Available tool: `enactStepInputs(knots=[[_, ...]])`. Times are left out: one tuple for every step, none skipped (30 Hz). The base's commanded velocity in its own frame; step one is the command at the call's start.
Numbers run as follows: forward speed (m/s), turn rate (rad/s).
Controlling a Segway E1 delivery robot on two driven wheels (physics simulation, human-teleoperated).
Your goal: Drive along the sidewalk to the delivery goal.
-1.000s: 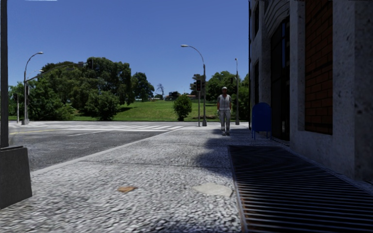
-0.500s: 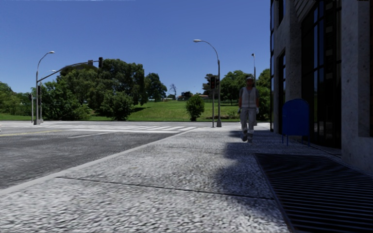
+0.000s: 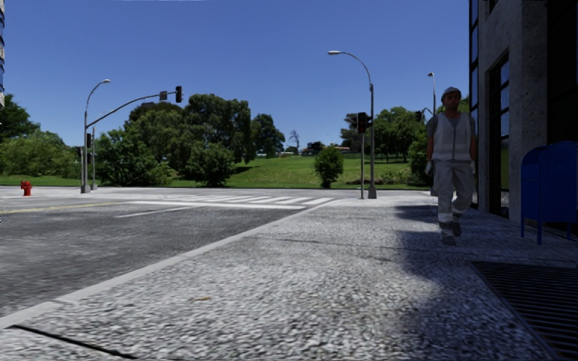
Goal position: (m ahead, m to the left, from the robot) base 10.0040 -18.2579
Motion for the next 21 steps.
enactStepInputs(knots=[[2.00, 0.32], [2.00, 0.00], [2.00, 0.00], [2.00, 0.00], [2.00, 0.00], [2.00, 0.00], [2.00, 0.00], [2.00, 0.00], [2.00, -0.15], [2.00, -0.26], [2.00, -0.41], [2.00, -0.50], [2.00, -0.52], [2.00, -0.53], [2.00, -0.53], [2.00, -0.54], [2.00, -0.55], [2.00, -0.58], [2.00, -0.60], [2.00, -0.60], [2.00, -0.61]])
